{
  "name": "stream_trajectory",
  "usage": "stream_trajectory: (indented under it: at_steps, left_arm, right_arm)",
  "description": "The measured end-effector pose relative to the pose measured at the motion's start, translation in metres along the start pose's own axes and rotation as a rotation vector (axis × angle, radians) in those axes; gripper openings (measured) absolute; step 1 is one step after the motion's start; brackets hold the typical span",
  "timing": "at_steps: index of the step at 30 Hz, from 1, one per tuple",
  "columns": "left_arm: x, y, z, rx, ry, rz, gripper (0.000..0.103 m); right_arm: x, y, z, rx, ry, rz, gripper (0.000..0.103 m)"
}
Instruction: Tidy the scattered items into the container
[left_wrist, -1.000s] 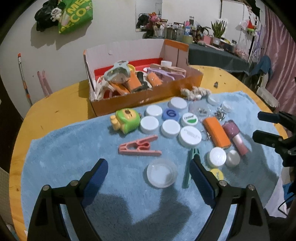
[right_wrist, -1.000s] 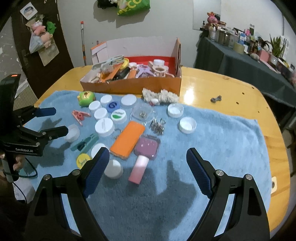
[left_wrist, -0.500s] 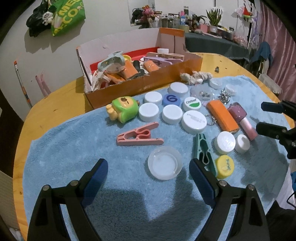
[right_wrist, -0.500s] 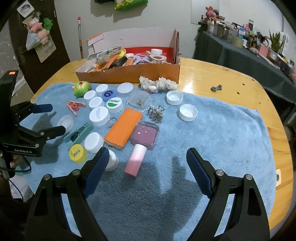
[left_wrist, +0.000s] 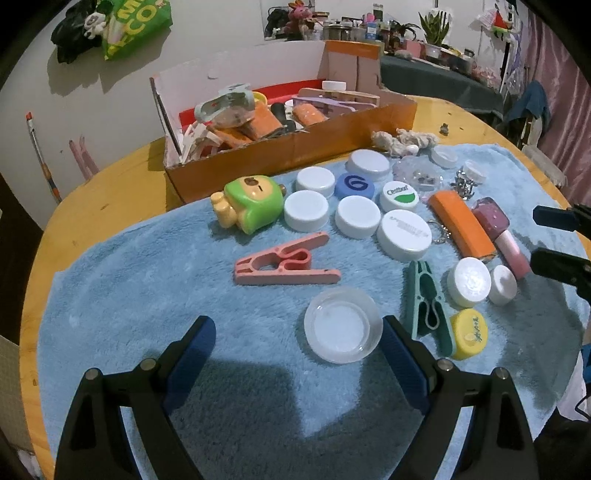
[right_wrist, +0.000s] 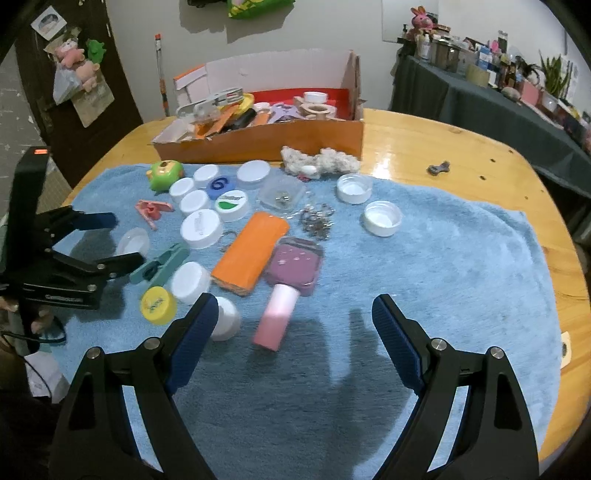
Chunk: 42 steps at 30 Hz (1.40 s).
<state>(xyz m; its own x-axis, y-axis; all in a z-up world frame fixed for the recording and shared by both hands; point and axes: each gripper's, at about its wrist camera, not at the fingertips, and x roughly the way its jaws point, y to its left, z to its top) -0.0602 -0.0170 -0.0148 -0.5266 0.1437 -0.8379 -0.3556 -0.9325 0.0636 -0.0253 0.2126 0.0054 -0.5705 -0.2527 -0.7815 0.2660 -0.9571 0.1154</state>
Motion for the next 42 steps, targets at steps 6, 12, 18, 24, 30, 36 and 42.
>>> stream_trajectory:
  at_steps: [6,12,18,24,30,36,42]
  left_arm:
    - [0.003,-0.001,0.001,0.006,0.002,-0.011,0.091]
    - [0.004,0.002,0.001,-0.004,0.004,-0.025,0.091]
    - [0.005,0.002,0.001,-0.005,0.008,-0.04,0.088]
    - [0.005,0.002,0.002,-0.002,0.007,-0.055,0.084]
    - [0.004,0.002,0.002,-0.001,0.005,-0.077,0.079]
    - [0.003,0.0,0.001,0.005,-0.001,-0.095,0.071]
    - [0.002,0.0,0.002,0.002,-0.005,-0.112,0.061]
  right_arm:
    - [-0.007,0.034,-0.003,-0.108,-0.037,0.086,0.085]
    - [0.011,0.059,-0.006,-0.196,0.01,0.094,0.085]
    - [0.018,0.054,-0.007,-0.156,0.024,0.142,0.084]
    - [0.021,0.049,-0.006,-0.135,0.047,0.17,0.068]
    - [0.022,0.048,-0.008,-0.131,0.051,0.189,0.063]
    - [0.023,0.048,-0.01,-0.139,0.056,0.179,0.056]
    - [0.023,0.048,-0.01,-0.138,0.056,0.179,0.054]
